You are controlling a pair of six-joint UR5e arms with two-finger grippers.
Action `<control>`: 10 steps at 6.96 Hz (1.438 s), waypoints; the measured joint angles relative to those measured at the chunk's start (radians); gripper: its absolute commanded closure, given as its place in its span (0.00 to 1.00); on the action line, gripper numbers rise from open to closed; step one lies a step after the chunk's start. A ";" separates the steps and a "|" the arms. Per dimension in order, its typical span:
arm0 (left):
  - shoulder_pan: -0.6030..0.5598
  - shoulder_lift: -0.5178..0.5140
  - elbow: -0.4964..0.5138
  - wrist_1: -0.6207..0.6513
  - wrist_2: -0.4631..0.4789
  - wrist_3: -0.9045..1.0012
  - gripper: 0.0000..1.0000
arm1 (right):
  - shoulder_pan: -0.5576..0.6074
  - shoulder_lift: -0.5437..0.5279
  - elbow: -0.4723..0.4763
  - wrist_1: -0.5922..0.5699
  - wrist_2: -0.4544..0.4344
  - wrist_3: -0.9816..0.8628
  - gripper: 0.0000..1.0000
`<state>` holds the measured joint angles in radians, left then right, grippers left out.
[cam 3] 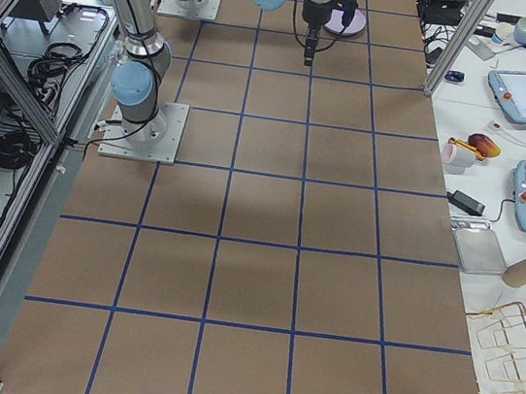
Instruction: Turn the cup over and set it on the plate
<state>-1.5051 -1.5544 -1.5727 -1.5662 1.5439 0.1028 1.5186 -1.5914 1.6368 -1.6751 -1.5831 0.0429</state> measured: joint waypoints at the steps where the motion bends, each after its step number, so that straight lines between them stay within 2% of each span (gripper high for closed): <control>1: 0.000 0.000 0.000 0.000 0.001 0.000 0.00 | 0.000 0.000 0.000 0.000 0.000 0.000 0.00; 8: 0.014 0.001 0.002 0.000 0.003 0.012 0.00 | 0.000 -0.001 0.000 0.000 0.001 0.000 0.00; 10: 0.050 0.003 0.004 -0.001 -0.002 0.056 0.00 | 0.000 0.000 0.000 0.000 0.000 0.000 0.00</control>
<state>-1.4554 -1.5511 -1.5692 -1.5669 1.5421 0.1588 1.5187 -1.5919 1.6367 -1.6751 -1.5827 0.0429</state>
